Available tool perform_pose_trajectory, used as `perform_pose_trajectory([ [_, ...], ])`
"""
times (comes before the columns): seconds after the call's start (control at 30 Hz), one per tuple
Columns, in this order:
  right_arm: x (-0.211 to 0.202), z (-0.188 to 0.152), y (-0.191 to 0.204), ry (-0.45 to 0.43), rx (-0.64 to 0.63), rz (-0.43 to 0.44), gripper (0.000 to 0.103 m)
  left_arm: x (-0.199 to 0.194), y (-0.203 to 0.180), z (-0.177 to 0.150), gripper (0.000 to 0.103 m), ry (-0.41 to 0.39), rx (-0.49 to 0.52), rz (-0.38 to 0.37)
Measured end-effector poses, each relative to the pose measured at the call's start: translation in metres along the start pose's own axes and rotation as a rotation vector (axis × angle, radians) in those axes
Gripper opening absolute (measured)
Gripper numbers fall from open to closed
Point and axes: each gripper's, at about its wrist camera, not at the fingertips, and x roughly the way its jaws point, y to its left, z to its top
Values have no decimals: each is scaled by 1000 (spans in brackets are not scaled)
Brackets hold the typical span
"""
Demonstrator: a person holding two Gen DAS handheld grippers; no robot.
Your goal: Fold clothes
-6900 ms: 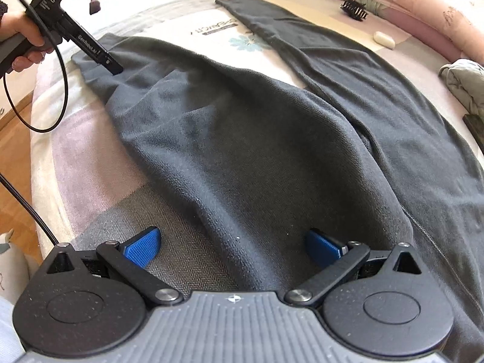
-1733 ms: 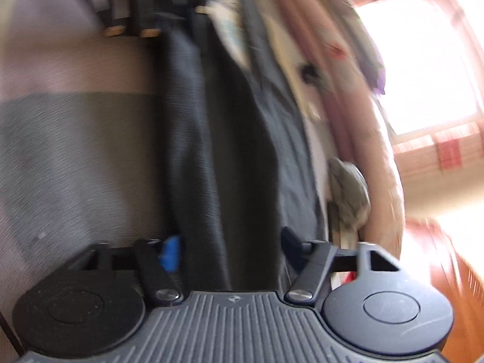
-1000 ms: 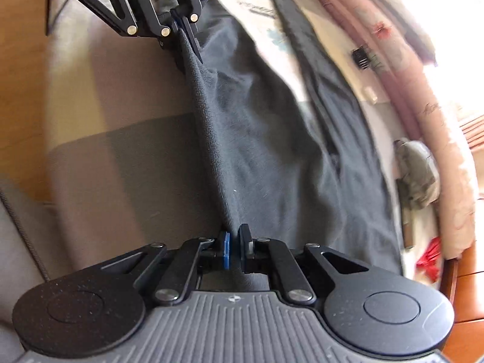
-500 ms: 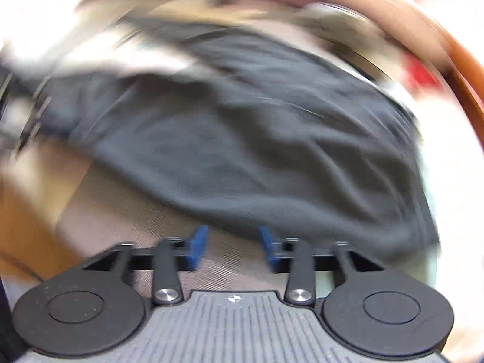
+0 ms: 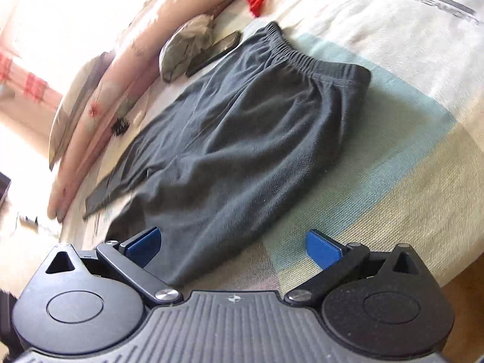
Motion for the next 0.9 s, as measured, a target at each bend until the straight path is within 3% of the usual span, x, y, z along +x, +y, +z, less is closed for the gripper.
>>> perform_pose_trajectory([
  [0.1,-1,-6,3,-38,-21,-15,103,3,-1,-1,12,7,-7,-2],
  [0.23,5,-11,18,-26,-136,-81,103,4,-4,-1,15,9,-2,-3],
  [0.37,10,-13,27,-20,-152,-134,103,3,-3,0,16,0,-6,-5],
  [0.67,5,-10,10,-57,-46,-53,103,7,-3,2,22,-11,-25,-9],
  [0.9,5,-10,13,-59,-47,-68,103,6,-4,2,24,-23,-29,-14],
])
